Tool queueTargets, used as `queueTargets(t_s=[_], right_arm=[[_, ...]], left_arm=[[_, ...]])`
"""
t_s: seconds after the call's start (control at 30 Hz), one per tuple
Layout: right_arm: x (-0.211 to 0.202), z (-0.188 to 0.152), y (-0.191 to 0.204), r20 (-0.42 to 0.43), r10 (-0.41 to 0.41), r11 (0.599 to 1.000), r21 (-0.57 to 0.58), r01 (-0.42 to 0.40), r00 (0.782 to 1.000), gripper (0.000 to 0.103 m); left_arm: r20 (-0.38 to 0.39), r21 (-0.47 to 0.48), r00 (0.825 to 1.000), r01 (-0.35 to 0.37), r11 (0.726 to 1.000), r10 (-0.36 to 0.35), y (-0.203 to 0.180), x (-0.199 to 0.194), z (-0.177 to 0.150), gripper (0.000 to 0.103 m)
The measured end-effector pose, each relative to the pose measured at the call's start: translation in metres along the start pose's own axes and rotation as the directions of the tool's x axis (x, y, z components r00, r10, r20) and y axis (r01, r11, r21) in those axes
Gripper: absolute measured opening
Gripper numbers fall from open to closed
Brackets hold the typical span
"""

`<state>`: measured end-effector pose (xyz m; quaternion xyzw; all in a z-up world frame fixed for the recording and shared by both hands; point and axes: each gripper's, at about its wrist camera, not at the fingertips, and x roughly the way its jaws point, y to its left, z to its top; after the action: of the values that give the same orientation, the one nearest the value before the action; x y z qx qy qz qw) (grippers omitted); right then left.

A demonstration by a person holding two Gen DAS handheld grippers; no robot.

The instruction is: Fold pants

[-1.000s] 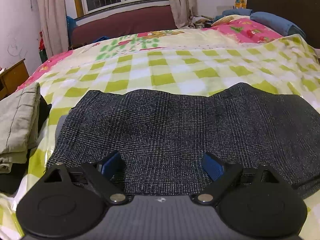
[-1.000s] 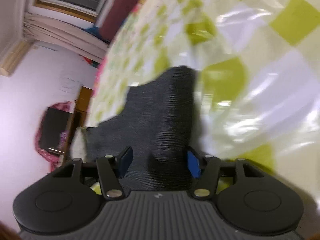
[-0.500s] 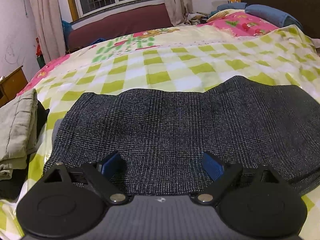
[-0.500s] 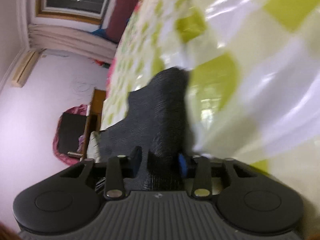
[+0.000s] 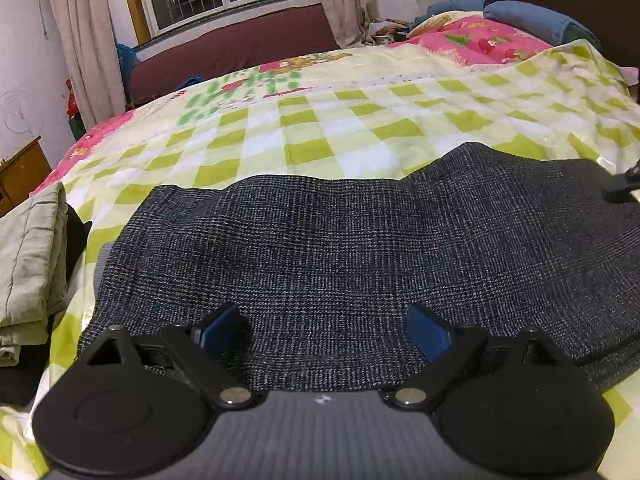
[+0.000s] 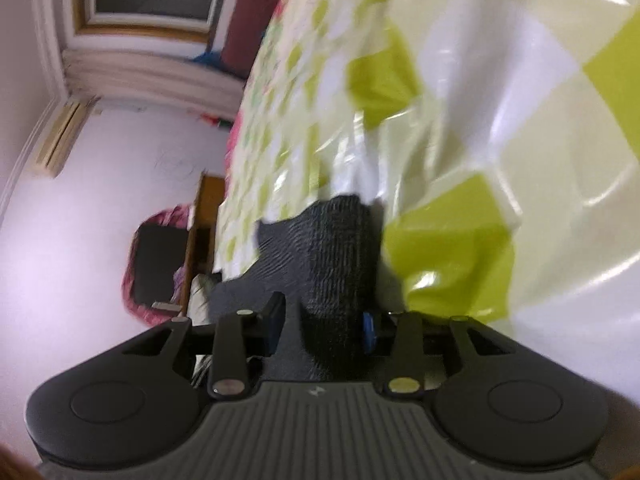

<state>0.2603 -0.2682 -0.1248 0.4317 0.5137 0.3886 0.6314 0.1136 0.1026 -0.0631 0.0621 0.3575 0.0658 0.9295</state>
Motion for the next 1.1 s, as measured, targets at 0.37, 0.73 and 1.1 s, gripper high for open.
queueTargets(t_s=[0.37, 0.73, 1.1], right_arm=[[0.052, -0.024, 0.024, -0.105, -0.072, 0.994, -0.09, 0.063, 0.992, 0.01], [-0.03, -0.044, 0.029, 0.19, -0.131, 0.991, 0.049, 0.124, 0.973, 0.007], [-0.06, -0.022, 0.103, 0.266, -0.367, 0.911, -0.091, 0.402, 0.891, 0.008]], left_arm=[[0.003, 0.023, 1.0, -0.003, 1.0, 0.003, -0.003, 0.001, 0.0, 0.103], [0.043, 0.178, 0.99, 0.125, 0.976, -0.135, -0.053, -0.01, 0.004, 0.103], [0.11, 0.021, 0.951, 0.29, 0.957, -0.29, -0.045, -0.027, 0.018, 0.103]])
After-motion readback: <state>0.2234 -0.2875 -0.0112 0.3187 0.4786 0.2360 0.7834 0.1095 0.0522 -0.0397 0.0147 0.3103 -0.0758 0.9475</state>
